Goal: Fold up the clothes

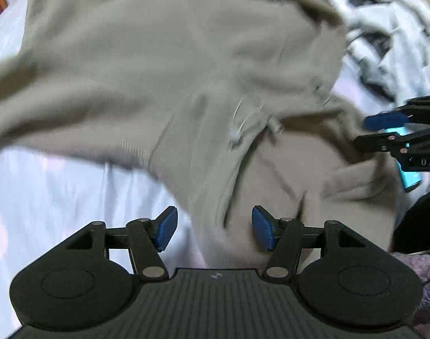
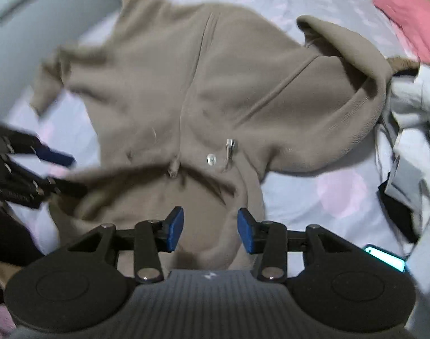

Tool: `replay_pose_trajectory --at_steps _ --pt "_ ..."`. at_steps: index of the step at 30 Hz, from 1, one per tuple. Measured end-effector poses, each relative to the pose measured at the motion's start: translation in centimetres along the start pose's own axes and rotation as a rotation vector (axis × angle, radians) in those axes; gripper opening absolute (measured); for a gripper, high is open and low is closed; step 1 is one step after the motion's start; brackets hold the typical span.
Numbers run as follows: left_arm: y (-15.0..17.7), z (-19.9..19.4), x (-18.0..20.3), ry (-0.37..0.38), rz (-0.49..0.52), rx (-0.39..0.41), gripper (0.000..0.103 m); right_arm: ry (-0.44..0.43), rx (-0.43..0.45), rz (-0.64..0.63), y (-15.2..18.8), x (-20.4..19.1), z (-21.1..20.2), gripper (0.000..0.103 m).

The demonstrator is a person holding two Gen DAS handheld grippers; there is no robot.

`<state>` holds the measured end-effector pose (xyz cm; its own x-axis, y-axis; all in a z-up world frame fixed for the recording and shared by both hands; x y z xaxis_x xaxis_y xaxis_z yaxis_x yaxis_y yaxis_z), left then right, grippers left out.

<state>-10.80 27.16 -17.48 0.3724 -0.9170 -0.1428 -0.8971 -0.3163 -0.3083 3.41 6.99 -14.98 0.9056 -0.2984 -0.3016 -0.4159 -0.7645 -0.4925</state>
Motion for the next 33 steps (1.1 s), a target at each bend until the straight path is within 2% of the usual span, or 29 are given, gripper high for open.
replay_pose_trajectory --at_steps 1,2,3,4,5,6,8,10,13,14,15,17,19,21,22,23,24,25,30,33 --pt "0.3 0.5 -0.1 0.0 -0.013 -0.024 0.047 0.048 -0.027 -0.021 0.3 -0.1 0.8 0.045" --pt "0.5 0.8 -0.3 0.008 -0.029 -0.04 0.034 0.084 -0.053 -0.032 0.7 0.1 1.4 0.044" --pt "0.6 0.9 -0.6 0.026 -0.047 -0.047 0.021 0.091 -0.068 -0.029 1.0 0.5 1.7 0.038" --pt "0.7 0.8 -0.9 0.04 -0.066 -0.049 0.019 0.091 -0.083 -0.019 1.4 0.9 2.0 0.029" --pt "0.7 0.5 -1.4 0.041 -0.087 -0.037 0.012 0.076 -0.096 0.004 1.7 1.4 2.0 0.023" --pt "0.6 0.0 -1.9 0.023 -0.103 -0.018 0.01 0.059 -0.103 0.025 1.9 1.9 1.9 0.015" --pt "0.6 -1.2 -3.4 0.005 -0.157 0.014 0.01 0.016 -0.071 0.062 2.0 2.7 0.6 0.014" --pt "0.9 -1.5 -4.8 0.021 -0.218 0.008 0.01 -0.036 -0.019 0.146 2.1 3.5 -1.3 0.012" --pt "1.7 -0.9 -4.7 -0.008 -0.186 -0.034 0.01 -0.108 0.012 0.27 2.7 5.1 -2.4 0.012" --pt "1.9 -0.7 -4.4 -0.037 -0.153 -0.047 0.01 -0.127 -0.014 0.259 2.8 4.9 -2.2 0.012" --pt "2.1 -0.5 -4.0 -0.052 -0.118 -0.063 0.01 -0.147 -0.04 0.248 3.0 4.6 -1.9 0.013" --pt "2.5 -0.2 -3.3 -0.018 -0.051 -0.095 0.015 -0.189 -0.086 0.218 3.3 3.9 -1.4 0.013" --pt "2.5 -0.9 -3.3 0.016 -0.035 -0.068 0.021 -0.2 -0.104 0.186 3.4 3.5 -1.3 0.015" --pt "2.0 -1.9 -4.5 0.046 -0.076 -0.03 0.035 -0.199 -0.07 0.185 2.8 3.7 -2.1 0.016" --pt "1.8 -2.4 -5.3 0.066 -0.112 -0.01 0.042 -0.201 -0.05 0.187 2.6 3.8 -2.6 0.023" --pt "1.4 -2.8 -6.4 0.085 -0.168 0.009 0.053 -0.209 -0.02 0.198 2.2 4.1 -3.4 0.031" --pt "1.0 -3.0 -7.4 0.095 -0.228 0.022 0.056 -0.212 0.009 0.212 1.8 4.4 -4.0 0.046" --pt "0.6 -3.0 -8.5 0.101 -0.291 0.029 0.056 -0.207 0.04 0.235 1.3 5.0 -4.5 0.05" --pt "-1.1 -0.4 -13.4 0.111 -0.614 0.002 0.056 -0.136 0.12 0.397 -1.4 8.6 -4.8 0.05" --pt "-1.4 1.7 -15.3 0.13 -0.742 -0.004 0.056 -0.113 0.164 0.509 -3.2 11.2 -3.7 0.05"
Point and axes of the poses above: each gripper's, at about its wrist camera, not at the fingertips, and z roughly the way its jaws point, x to its right, y to its underside, the point moved 4 cm from there along z, roughly the way its jaws point, and after that the axes turned 13 degrees about -y, right-handed, at the moved point
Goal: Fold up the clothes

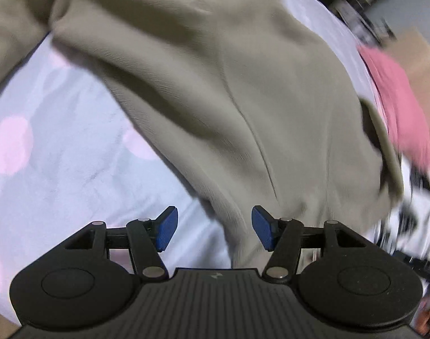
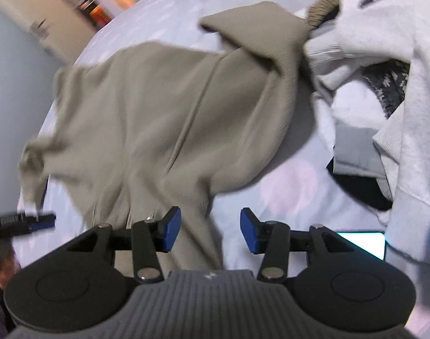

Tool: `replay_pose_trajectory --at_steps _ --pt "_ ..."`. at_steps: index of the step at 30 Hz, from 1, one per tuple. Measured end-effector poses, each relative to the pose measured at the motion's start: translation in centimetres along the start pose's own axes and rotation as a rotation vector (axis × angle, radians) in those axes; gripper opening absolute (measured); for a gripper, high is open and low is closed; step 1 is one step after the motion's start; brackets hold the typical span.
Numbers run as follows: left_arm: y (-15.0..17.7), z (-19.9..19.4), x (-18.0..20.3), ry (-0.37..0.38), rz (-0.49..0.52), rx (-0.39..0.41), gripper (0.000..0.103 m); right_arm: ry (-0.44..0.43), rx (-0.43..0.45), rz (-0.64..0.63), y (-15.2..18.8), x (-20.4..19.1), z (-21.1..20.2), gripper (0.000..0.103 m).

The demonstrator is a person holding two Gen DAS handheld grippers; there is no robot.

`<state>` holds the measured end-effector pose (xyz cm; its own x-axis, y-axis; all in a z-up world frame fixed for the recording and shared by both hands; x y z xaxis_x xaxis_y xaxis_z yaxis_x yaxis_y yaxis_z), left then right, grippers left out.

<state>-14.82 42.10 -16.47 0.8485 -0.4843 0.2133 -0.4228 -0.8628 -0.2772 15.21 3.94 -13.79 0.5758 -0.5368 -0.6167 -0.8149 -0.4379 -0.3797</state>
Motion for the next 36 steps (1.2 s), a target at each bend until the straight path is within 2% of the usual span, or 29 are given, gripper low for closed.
replay_pose_trajectory --at_steps 4,7,10,14,17,19,20,21,22,23,24,27,31,36 --pt "-1.4 2.5 -2.0 -0.017 -0.133 -0.007 0.056 0.064 0.031 0.049 -3.1 2.4 1.5 0.051" --pt "-2.0 4.2 -3.1 0.003 -0.211 -0.007 0.056 0.119 0.05 0.039 -4.7 4.0 2.7 0.051" --pt "-2.0 5.8 -3.0 0.023 -0.222 0.002 0.057 0.131 0.076 0.078 -5.8 6.2 4.2 0.051" --pt "-2.2 6.2 -2.8 0.074 -0.25 0.058 0.075 0.107 0.097 0.151 -6.3 8.4 6.0 0.052" --pt "-1.9 6.3 -1.9 0.052 -0.213 0.091 0.075 0.067 0.102 0.187 -6.1 8.9 7.1 0.052" --pt "-1.7 6.1 -1.3 0.008 -0.158 0.135 0.068 0.038 0.102 0.19 -5.9 8.8 7.7 0.05" --pt "-1.5 6.0 -0.9 -0.017 -0.133 0.159 0.049 0.032 0.096 0.177 -5.7 8.6 8.0 0.047" --pt "-1.4 5.8 -0.6 -0.038 -0.112 0.181 0.03 0.039 0.093 0.159 -5.6 8.3 8.3 0.035" --pt "-1.4 5.6 -0.5 -0.039 -0.105 0.195 0.022 0.052 0.091 0.141 -5.4 7.9 8.4 0.022" --pt "-1.3 5.4 -0.6 -0.023 -0.112 0.201 0.011 0.062 0.093 0.128 -5.2 7.6 8.5 0.019" --pt "-1.2 5.1 -0.6 -0.015 -0.121 0.203 0.007 0.064 0.103 0.124 -5.2 7.4 8.4 0.018" --pt "-0.8 3.6 -0.7 -0.055 -0.134 0.216 0.005 0.08 0.125 0.125 -5.2 6.5 7.6 0.012" --pt "0.0 0.0 -1.0 -0.071 -0.161 0.261 0.005 0.08 0.15 0.139 -4.6 5.0 5.1 0.01" --pt "1.1 -3.2 -2.4 -0.085 -0.174 0.272 0.005 0.042 0.117 0.163 -3.2 3.2 1.5 0.009"
Point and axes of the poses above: each gripper's, at about its wrist camera, not at the fingertips, and z roughly the way its jaws point, x to its right, y to its underside, the point moved 4 cm from there along z, roughly the way its jaws point, and after that the axes turned 13 degrees about -y, right-handed, at the moved point
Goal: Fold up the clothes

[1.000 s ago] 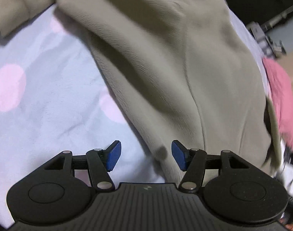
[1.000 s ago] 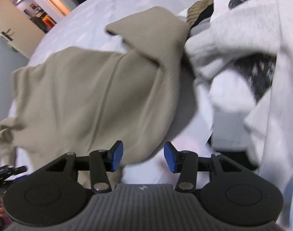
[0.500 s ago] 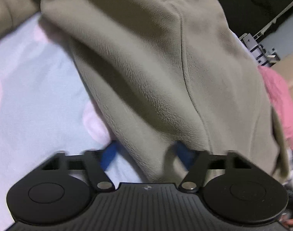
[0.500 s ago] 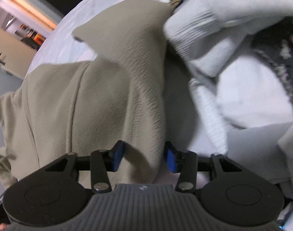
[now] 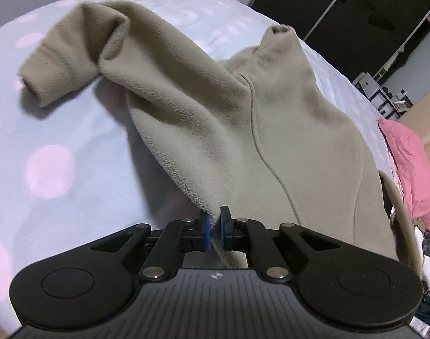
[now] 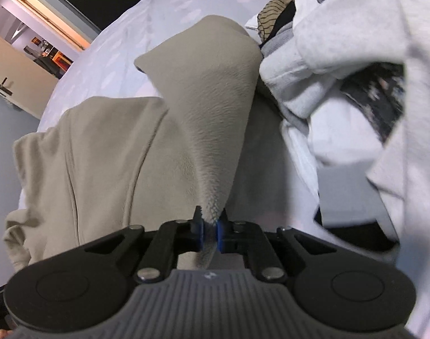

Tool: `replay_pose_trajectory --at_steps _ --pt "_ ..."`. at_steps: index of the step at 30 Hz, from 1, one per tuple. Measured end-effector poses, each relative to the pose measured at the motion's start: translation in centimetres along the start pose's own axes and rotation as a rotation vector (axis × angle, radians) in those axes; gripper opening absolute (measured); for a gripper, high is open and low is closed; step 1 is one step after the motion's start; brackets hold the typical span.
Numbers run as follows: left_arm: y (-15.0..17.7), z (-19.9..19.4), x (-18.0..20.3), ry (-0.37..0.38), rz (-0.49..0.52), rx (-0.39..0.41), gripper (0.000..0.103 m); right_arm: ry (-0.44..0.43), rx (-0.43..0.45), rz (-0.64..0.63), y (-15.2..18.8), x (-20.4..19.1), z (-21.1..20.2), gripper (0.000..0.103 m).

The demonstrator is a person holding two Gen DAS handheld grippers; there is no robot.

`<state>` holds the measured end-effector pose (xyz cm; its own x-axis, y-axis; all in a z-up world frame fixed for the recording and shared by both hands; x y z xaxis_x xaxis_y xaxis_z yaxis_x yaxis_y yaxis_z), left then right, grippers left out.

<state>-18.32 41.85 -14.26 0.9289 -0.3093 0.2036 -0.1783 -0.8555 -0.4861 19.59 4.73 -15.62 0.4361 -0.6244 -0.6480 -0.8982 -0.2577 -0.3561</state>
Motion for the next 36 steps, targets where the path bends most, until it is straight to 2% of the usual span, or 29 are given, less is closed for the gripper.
replay_pose_trajectory --at_steps 4,8,11,12,16,18,21,24,26,29,31,32,34,36 --pt "0.8 -0.2 -1.1 -0.058 0.02 -0.023 0.005 -0.01 -0.076 -0.007 2.1 -0.8 -1.0 0.009" --pt "1.9 2.2 -0.3 -0.125 0.106 -0.061 0.005 0.058 -0.145 -0.068 4.5 -0.1 0.3 0.009" --pt "2.4 3.0 -0.2 -0.15 0.146 -0.1 0.011 0.091 -0.174 -0.081 4.9 0.6 1.7 0.011" --pt "2.3 3.0 0.0 -0.162 0.153 -0.11 0.016 0.103 -0.182 -0.092 4.9 0.6 2.0 0.014" --pt "0.9 0.8 0.4 -0.197 0.172 -0.103 0.032 0.2 -0.147 -0.222 4.3 -1.3 0.0 0.042" --pt "-0.3 -0.6 1.2 -0.193 0.192 -0.082 0.047 0.25 -0.112 -0.31 3.3 -2.8 -1.4 0.043" --pt "-2.5 -0.8 2.9 -0.164 0.256 -0.065 0.047 0.296 -0.049 -0.429 1.1 -4.8 -2.4 0.045" --pt "-4.2 -0.6 4.5 -0.16 0.326 -0.051 0.047 0.282 -0.012 -0.531 -1.5 -7.3 -2.1 0.05" --pt "-5.0 0.0 5.1 -0.167 0.345 -0.033 0.047 0.283 -0.006 -0.598 -3.5 -9.2 -0.7 0.051" --pt "-5.2 1.2 5.8 -0.149 0.297 -0.05 0.047 0.297 -0.004 -0.695 -6.0 -11.5 2.5 0.054" --pt "-5.0 1.7 6.6 -0.097 0.287 -0.087 0.047 0.331 -0.013 -0.733 -7.7 -12.8 5.4 0.066" --pt "-4.8 1.8 7.1 -0.075 0.307 -0.096 0.047 0.345 -0.018 -0.75 -8.6 -13.4 6.7 0.067" --pt "-4.8 1.8 7.6 -0.073 0.346 -0.092 0.047 0.369 -0.031 -0.777 -10.1 -14.6 9.4 0.073" --pt "-4.9 2.0 8.0 -0.077 0.369 -0.082 0.047 0.402 -0.04 -0.812 -11.7 -15.2 12.7 0.076"
Point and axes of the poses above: each gripper's, at about its wrist camera, not at the fingertips, and z roughly the way its jaws point, x to its right, y to its underside, the point moved 4 cm from there along z, roughly the way its jaws point, and after that the axes turned 13 degrees about -y, right-handed, at the moved point
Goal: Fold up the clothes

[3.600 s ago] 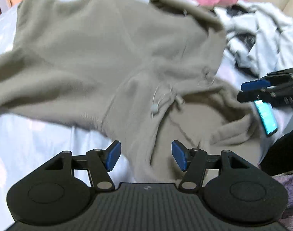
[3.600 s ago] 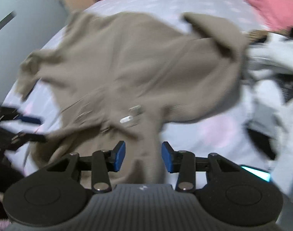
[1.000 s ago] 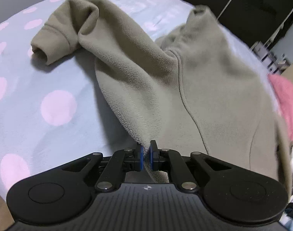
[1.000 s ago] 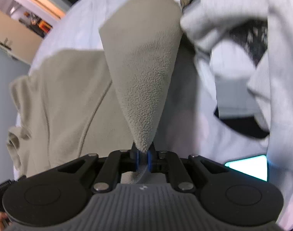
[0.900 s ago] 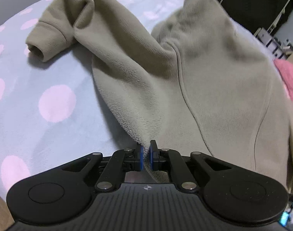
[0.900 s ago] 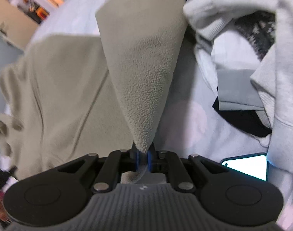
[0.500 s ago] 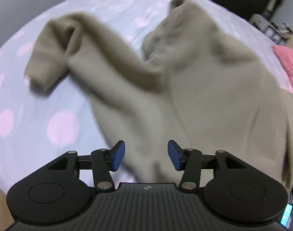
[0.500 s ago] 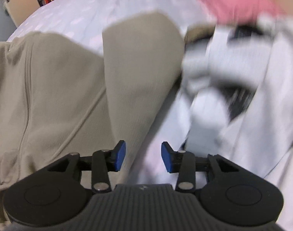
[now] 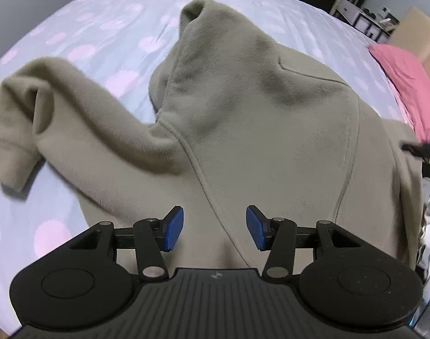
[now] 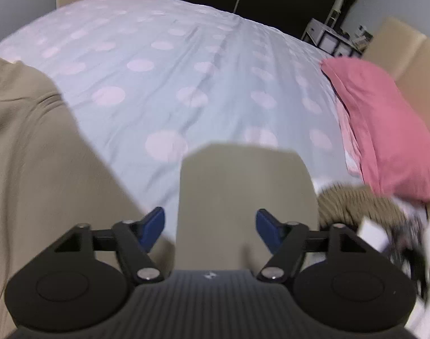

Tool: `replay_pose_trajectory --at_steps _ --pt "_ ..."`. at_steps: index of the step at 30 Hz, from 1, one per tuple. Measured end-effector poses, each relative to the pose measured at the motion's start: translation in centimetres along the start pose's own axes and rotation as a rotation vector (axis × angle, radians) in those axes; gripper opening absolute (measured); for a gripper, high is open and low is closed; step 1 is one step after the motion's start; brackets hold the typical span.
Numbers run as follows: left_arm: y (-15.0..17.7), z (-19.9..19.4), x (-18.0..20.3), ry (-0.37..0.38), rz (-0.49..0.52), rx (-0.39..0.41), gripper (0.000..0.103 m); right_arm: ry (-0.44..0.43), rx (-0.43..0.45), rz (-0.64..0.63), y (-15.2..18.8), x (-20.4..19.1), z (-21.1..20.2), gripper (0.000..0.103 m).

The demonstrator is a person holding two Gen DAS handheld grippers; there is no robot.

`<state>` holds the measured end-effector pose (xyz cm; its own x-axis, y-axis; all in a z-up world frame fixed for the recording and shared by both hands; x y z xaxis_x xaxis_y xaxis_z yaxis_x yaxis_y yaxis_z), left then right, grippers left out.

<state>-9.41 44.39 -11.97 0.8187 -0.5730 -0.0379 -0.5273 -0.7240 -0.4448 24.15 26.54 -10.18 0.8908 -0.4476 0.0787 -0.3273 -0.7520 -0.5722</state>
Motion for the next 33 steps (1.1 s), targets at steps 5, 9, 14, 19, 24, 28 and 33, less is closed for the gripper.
replay_pose_trajectory --at_steps 5,9,14,19,24,28,33 --pt "-0.4 1.3 -0.4 -0.024 -0.019 -0.031 0.047 0.148 -0.075 -0.119 -3.5 -1.0 7.0 0.076" --pt "-0.5 1.8 -0.4 -0.023 -0.032 -0.052 0.047 0.243 -0.135 -0.185 -3.9 -0.6 10.1 0.073" --pt "-0.3 1.3 -0.2 -0.008 -0.036 -0.046 0.047 0.24 -0.139 -0.152 -3.8 1.0 8.0 0.01" --pt "0.0 0.0 0.1 0.034 -0.057 -0.034 0.047 0.252 -0.033 -0.066 -4.0 4.4 -0.7 0.007" --pt "0.4 -1.5 -0.1 0.068 -0.09 -0.005 0.047 0.241 0.076 0.092 -1.3 9.0 -12.8 0.007" --pt "1.0 -2.0 -0.9 0.075 -0.13 -0.001 0.047 0.243 0.105 0.25 3.8 12.9 -20.3 0.007" --pt "1.6 -2.1 -1.7 0.08 -0.173 -0.003 0.047 0.267 0.054 0.416 13.5 16.3 -23.7 0.007"
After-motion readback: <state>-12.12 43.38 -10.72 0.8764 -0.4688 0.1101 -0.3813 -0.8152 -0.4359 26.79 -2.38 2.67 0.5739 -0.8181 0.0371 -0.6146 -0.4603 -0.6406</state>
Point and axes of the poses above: each gripper's, at about its wrist camera, not at the fingertips, and z roughly the way its jaws point, x to its right, y to its underside, the point moved 4 cm from there along z, roughly the way its jaws point, and after that the axes turned 13 degrees about -y, right-handed, at the moved point
